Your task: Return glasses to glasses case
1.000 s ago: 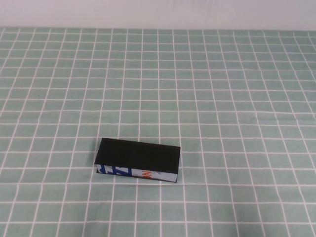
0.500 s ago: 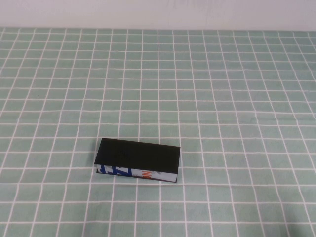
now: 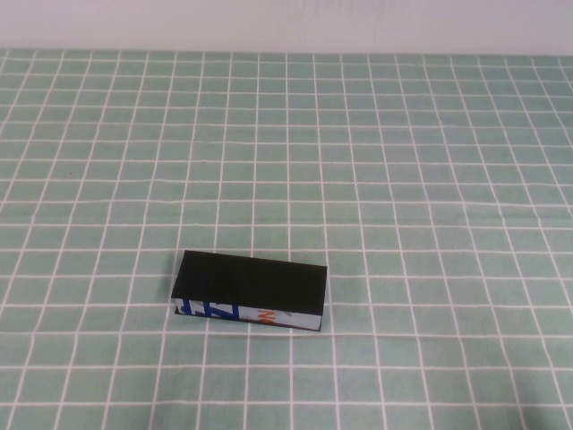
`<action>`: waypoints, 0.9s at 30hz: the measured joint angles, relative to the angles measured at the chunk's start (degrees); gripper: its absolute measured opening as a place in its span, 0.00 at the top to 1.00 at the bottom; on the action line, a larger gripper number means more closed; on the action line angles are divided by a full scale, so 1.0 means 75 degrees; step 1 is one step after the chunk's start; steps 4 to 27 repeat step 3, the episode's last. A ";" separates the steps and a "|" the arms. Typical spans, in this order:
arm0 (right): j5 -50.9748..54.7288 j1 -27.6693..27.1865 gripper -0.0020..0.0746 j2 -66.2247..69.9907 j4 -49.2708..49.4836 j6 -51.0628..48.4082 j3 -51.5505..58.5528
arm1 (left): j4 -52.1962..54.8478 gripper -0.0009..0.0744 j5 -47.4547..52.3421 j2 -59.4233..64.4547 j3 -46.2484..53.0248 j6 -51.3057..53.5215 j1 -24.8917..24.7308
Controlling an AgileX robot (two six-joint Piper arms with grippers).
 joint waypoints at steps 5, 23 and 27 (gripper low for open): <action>0.0000 0.0000 0.99 0.0000 0.0004 0.0000 0.0000 | 0.0000 0.99 0.0000 0.0000 0.0000 0.0000 0.0000; 0.0000 0.0000 0.99 0.0000 0.0004 0.0000 0.0000 | 0.0000 0.99 0.0000 0.0000 0.0000 0.0000 0.0000; 0.0000 0.0000 0.99 0.0000 0.0004 0.0000 0.0000 | 0.0000 0.99 0.0000 0.0000 0.0000 0.0000 0.0000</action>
